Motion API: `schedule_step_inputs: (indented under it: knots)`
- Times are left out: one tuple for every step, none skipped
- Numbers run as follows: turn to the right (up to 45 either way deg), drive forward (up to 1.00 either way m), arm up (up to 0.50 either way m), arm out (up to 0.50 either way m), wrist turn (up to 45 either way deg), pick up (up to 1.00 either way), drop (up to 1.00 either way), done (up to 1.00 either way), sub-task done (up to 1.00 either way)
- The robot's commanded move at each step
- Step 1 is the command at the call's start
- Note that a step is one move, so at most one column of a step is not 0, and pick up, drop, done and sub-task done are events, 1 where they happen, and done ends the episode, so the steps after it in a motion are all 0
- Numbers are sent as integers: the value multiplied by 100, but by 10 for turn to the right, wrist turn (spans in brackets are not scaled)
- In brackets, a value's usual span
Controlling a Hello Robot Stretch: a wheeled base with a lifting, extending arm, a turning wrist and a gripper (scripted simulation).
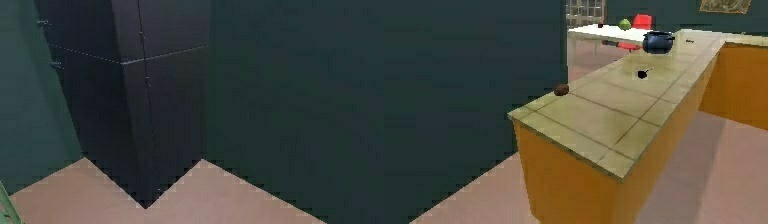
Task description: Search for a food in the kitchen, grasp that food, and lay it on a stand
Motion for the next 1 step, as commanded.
schedule_step_inputs:
  knots:
    - [450, 0, 0, 0, 0, 0, 0, 0, 0]
